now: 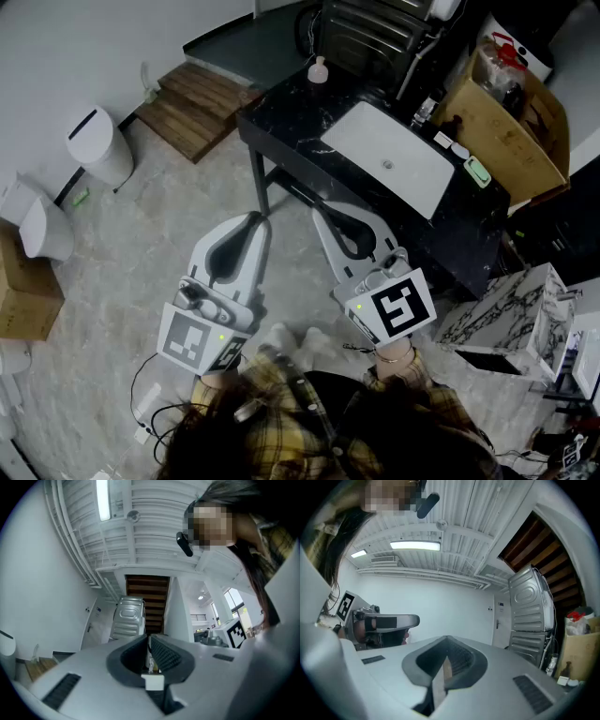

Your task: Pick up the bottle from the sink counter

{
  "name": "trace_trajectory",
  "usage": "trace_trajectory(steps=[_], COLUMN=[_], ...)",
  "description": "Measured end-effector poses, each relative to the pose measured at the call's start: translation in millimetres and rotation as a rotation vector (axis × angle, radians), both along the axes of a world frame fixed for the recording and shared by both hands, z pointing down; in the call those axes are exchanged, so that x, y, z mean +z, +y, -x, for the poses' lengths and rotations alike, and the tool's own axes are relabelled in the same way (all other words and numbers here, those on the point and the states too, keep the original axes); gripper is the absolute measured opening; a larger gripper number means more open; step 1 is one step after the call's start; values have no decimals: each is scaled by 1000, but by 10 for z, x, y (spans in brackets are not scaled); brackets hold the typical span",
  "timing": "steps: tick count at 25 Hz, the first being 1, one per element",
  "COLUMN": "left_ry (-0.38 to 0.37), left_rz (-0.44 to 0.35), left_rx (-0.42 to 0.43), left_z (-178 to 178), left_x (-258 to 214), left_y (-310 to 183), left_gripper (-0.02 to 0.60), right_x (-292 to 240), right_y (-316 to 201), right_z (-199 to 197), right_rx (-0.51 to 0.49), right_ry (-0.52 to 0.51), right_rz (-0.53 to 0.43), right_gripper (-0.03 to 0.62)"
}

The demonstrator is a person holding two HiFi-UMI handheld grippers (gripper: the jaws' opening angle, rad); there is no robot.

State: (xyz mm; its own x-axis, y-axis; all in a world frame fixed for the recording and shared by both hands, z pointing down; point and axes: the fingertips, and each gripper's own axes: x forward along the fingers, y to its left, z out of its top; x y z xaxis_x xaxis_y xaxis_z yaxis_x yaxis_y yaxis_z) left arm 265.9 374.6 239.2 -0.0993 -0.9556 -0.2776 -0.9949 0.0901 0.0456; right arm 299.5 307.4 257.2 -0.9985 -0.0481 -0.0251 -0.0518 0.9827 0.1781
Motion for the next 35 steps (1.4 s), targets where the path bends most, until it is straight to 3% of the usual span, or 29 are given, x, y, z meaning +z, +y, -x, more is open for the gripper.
trace_trajectory(steps=[8,22,28,35], left_ry=[-24,10,60,22], left_rz=[10,18,-24,-11], left_rx=[-14,-43,-35,-53], left_z=[224,555,742,1188], left_x=[53,207,191,217], left_y=[186,549,412,-7], left_gripper=[38,38,38,38], right_x=[57,253,328,355], right_y=[168,428,283,-84], right_z=[190,433,664,1189], right_rx=[1,6,-10,-49], right_ry=[-15,16,28,18], right_rz=[12,20,22,10], right_gripper=[17,17,17,17])
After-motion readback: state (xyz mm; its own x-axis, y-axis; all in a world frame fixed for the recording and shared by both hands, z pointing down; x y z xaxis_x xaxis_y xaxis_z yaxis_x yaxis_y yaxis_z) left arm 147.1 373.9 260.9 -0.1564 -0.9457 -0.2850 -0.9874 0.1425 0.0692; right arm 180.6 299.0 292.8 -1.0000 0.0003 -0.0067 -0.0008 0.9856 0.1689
